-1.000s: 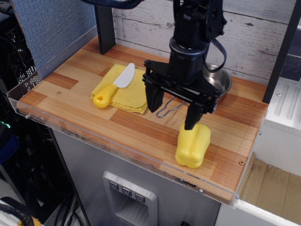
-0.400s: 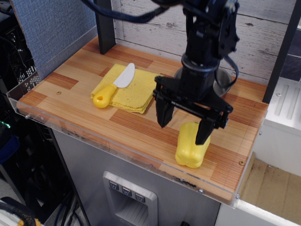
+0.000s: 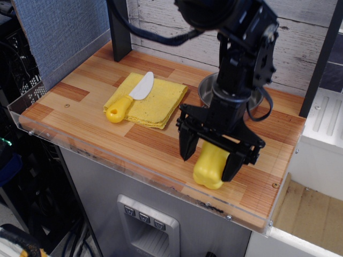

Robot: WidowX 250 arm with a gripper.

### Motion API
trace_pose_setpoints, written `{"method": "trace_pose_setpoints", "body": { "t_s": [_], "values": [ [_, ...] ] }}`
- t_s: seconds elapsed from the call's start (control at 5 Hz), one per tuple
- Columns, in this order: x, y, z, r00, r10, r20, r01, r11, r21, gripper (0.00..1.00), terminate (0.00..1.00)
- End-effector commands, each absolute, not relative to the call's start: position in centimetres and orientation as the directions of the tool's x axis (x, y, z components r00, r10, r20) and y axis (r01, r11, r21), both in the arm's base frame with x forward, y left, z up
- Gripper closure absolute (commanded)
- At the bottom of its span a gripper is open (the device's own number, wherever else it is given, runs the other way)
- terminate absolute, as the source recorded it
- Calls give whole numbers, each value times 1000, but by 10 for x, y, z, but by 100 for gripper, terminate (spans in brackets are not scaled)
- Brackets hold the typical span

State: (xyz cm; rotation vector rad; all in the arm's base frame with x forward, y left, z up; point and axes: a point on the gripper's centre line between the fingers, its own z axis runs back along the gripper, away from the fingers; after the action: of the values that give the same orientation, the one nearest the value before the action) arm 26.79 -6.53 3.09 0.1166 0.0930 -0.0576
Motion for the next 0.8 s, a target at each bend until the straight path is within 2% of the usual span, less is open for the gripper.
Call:
{"method": "trace_pose_setpoints", "body": {
  "t_s": [0.0,0.2,0.4,0.6],
  "values": [
    [266,-74,24,994,-60,-95,71,991,113,0,0],
    [265,-76,23,996,-48,-80,56,993,107,100,0],
    [265,-73,32,998,-44,-50,48,994,96,100,0],
    [265,-71,50,997,-77,21,74,992,99,100,0]
  ]
}}
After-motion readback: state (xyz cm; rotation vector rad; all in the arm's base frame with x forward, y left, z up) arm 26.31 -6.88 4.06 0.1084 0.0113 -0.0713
